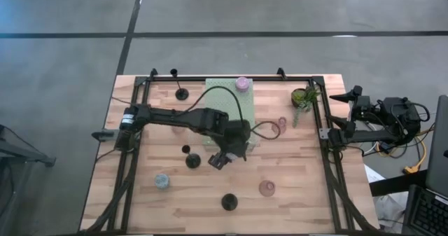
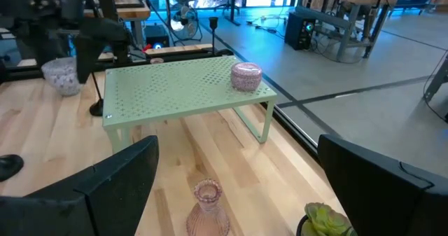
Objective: Pick & Place candle stick holders
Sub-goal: Put the right candle on the shelf
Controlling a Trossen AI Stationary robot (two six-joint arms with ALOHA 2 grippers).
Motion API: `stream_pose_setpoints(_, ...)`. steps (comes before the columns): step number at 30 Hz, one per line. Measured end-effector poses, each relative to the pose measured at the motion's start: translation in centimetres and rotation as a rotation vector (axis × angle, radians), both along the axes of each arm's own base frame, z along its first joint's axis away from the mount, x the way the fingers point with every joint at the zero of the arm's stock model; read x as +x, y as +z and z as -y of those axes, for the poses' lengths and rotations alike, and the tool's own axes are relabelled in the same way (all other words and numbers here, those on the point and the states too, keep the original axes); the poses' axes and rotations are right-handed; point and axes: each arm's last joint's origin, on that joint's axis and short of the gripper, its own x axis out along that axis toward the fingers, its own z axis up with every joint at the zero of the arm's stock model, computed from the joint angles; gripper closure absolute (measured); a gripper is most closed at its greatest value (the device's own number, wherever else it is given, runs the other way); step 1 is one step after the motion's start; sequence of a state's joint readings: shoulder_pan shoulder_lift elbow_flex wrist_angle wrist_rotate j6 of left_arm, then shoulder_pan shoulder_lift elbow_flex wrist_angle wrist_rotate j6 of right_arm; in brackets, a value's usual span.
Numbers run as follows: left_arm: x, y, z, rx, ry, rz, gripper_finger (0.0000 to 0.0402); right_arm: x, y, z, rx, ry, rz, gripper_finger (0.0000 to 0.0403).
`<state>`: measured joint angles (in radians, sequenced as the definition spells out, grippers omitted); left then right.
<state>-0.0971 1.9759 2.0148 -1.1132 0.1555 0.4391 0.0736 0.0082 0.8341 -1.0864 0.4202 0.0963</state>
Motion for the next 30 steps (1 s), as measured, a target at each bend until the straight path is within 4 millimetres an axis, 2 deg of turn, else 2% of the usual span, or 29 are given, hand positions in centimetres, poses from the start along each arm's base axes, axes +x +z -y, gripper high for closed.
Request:
stream_pose_setpoints(5,-0.2,0.9,-1.8,0.024,0.072,-0.008,0.01,0.0,0.0,0.0,0.0,0.0,0.0,0.0019)
stream_pose_setpoints(11,-0.3,1.0,-4.7,0.109,0.222,-0.025,0.01,0.0,0.0,0.0,0.0,0.0,0.0,0.0019)
stream_pose_setpoints(22,-0.8,1.0,-10.2,0.025,0.516,-0.05,0.01,0.0,0.0,0.0,0.0,0.0,0.0,0.0019)
stream_pose_setpoints(30,-0.8,1.3,-13.6,-0.025,0.677,0.011,0.01,0.0,0.0,0.0,0.0,0.001,0.0,0.0019)
